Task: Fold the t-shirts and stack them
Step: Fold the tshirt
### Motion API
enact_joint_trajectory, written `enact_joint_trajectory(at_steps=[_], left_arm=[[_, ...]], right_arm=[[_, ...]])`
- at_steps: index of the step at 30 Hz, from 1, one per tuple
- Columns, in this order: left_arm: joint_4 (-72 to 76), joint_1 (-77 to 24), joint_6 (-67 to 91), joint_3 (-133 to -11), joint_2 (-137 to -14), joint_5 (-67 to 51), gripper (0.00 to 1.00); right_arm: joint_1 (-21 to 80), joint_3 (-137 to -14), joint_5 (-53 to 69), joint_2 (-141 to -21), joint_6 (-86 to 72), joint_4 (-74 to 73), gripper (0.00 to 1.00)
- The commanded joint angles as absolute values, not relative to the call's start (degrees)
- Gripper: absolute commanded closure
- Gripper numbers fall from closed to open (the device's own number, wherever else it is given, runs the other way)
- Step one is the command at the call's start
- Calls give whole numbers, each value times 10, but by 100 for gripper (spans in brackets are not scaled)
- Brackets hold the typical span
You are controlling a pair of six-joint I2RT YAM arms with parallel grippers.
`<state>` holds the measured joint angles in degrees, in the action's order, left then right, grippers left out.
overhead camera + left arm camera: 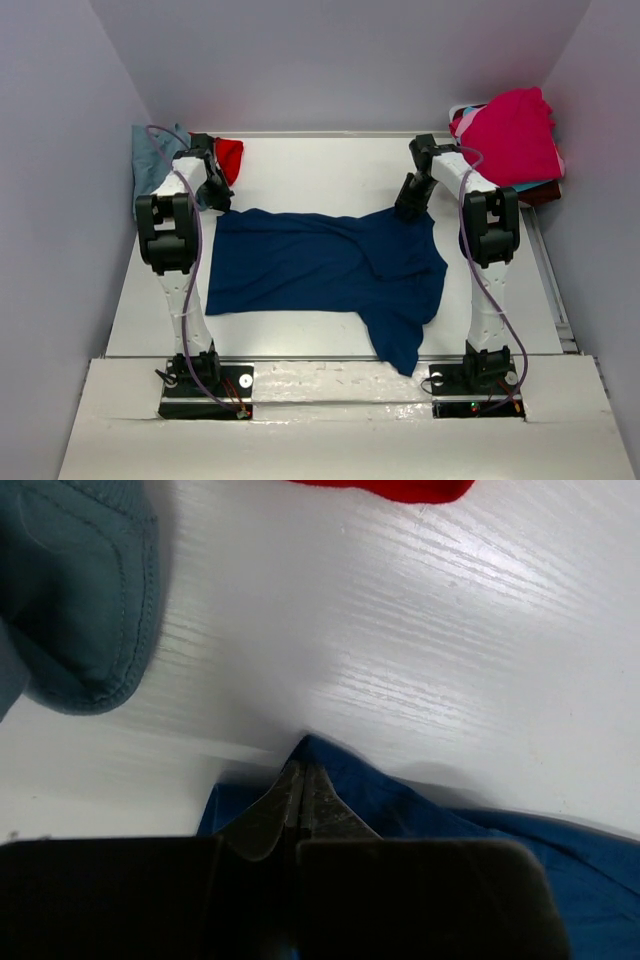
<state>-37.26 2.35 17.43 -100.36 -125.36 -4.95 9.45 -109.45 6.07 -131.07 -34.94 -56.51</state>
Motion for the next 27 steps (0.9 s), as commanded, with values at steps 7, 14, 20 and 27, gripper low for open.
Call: enact_joint_trajectory(at_steps=[7, 14, 20, 27], left_arm=[[-384, 15, 179, -975, -1146, -55, 94], [-401, 2, 182, -957, -1117, -60, 94], [-399, -4, 193, -905, -1070, -72, 94], [-381, -9, 214, -816, -1008, -98, 94]], right_arm=[[91, -1098, 64, -1327, -348, -558, 60], [91, -1101, 62, -1326, -345, -561, 60], [91, -1101, 63, -1326, -343, -562, 60], [91, -1101, 63, -1328, -341, -564, 60]])
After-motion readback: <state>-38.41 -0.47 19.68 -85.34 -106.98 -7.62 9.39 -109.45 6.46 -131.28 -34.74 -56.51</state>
